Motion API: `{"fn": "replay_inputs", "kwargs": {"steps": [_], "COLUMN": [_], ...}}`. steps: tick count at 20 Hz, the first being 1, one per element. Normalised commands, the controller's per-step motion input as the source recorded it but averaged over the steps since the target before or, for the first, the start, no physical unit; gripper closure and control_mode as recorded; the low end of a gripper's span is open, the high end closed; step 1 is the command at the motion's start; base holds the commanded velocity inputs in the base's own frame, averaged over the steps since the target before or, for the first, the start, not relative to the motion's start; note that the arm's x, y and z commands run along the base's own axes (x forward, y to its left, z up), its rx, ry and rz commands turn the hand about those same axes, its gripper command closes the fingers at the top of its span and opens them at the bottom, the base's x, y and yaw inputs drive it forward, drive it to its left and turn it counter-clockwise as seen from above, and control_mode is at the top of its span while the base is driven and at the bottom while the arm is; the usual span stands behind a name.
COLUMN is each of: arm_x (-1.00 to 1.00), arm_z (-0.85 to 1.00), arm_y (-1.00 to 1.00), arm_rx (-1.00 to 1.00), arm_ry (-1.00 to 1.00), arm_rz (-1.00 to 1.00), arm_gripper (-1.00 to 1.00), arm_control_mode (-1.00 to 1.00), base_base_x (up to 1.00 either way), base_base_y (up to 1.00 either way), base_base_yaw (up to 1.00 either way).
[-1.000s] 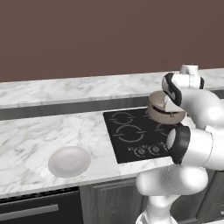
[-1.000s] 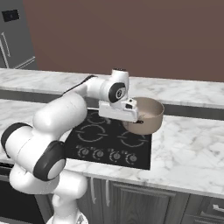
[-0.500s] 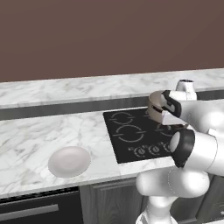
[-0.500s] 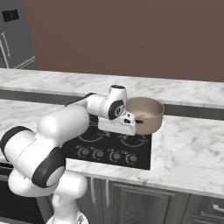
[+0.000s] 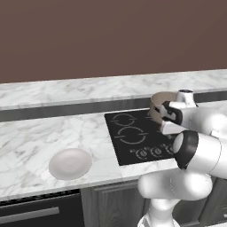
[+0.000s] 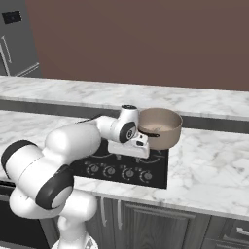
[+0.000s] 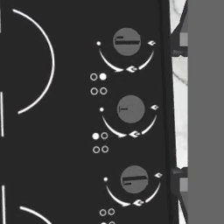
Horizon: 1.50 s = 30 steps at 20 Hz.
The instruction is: Retrieve the frozen meat and place it in the pot on a burner. Then turn the burner on.
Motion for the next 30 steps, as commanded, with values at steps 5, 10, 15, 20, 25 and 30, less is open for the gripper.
{"fn": "replay_inputs", "kwargs": {"steps": [5, 10, 15, 20, 25, 30], "arm_x": [0.02, 0.06, 0.01, 0.00, 0.00, 0.01], "arm_z": [-0.30, -0.27, -0.25, -0.23, -0.23, -0.11], "arm_y": [0.00, 0.00, 0.00, 0.00, 0.00, 0.00], "arm_rx": [0.00, 0.00, 0.00, 0.00, 0.00, 0.00], "arm_ry": [0.00, 0.00, 0.00, 0.00, 0.00, 0.00], "arm_rz": [0.04, 0.00, 0.00, 0.00, 0.00, 0.00], "arm_gripper": [-1.00, -1.00, -1.00, -1.00, -1.00, -1.00], "arm_control_mode": [-1.00, -1.00, -1.00, -1.00, -1.00, -1.00], "base_base_x": [0.00, 0.00, 0.00, 0.00, 0.00, 0.00], "base_base_y": [0.00, 0.00, 0.00, 0.00, 0.00, 0.00], "base_base_yaw": [0.00, 0.00, 0.00, 0.00, 0.00, 0.00]}}
